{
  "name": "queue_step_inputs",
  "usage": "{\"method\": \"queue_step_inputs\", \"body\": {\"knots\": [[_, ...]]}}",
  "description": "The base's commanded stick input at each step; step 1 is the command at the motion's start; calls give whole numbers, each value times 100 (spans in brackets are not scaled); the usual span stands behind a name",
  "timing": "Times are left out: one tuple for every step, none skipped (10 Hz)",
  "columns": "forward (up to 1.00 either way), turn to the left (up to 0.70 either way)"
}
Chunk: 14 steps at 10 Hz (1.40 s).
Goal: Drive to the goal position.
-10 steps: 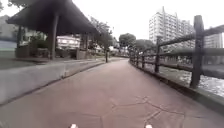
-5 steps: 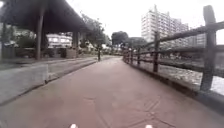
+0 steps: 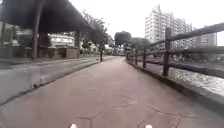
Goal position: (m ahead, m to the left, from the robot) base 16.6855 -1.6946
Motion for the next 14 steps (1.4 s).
{"method": "queue_step_inputs", "body": {"knots": [[100,0],[100,0],[100,0],[100,0],[100,0],[100,0],[100,0],[100,0],[100,0],[100,0],[100,0],[100,0],[100,-40],[100,-40]]}}
